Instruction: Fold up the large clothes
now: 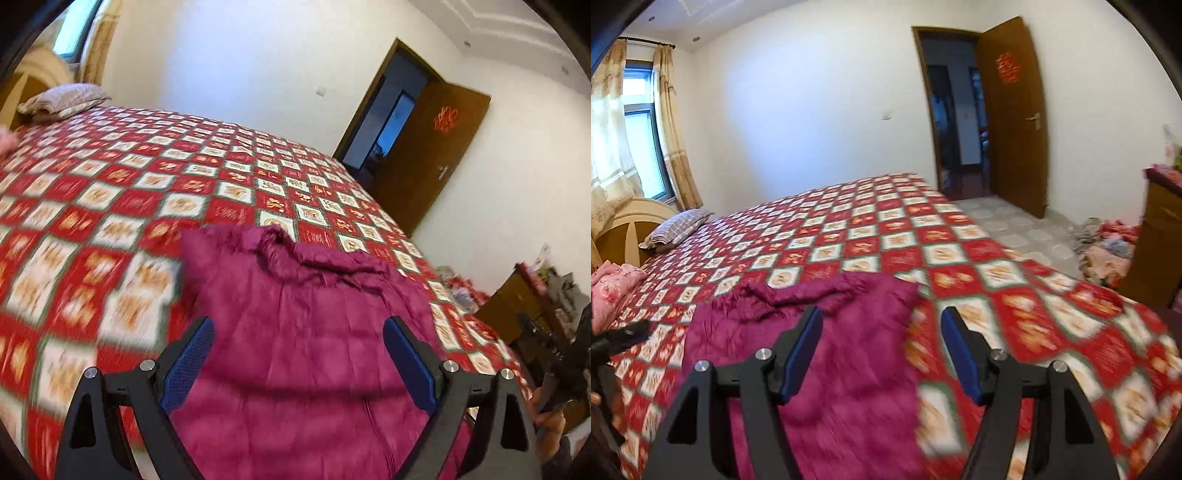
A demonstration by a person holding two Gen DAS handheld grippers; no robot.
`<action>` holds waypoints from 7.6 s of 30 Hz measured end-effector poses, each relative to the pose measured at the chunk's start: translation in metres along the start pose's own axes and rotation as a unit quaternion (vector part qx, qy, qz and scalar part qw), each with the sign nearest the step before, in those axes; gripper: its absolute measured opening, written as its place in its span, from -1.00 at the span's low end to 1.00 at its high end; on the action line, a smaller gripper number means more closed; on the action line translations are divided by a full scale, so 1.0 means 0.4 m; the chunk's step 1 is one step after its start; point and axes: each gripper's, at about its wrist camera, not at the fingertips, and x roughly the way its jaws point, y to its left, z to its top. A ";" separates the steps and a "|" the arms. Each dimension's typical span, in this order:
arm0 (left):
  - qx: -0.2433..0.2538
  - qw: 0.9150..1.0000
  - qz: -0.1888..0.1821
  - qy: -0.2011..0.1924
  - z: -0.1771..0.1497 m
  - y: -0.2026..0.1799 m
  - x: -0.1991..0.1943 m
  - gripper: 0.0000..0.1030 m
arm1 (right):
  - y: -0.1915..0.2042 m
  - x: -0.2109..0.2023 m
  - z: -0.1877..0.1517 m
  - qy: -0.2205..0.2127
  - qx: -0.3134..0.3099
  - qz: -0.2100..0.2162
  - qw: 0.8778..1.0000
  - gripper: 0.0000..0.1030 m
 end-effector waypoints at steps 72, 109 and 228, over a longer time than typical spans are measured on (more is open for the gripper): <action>0.029 0.989 0.074 0.127 -0.432 0.083 -0.257 0.81 | 0.014 -0.286 -0.340 0.348 0.038 0.119 0.929 0.38; 0.012 0.980 -0.015 0.196 -0.538 0.100 -0.169 0.66 | -0.044 -0.145 -0.519 0.395 -0.016 0.186 0.899 -0.32; 0.008 0.975 0.212 0.068 0.041 0.151 0.515 0.90 | 0.061 0.594 -0.081 0.135 -0.028 -0.049 0.989 -0.24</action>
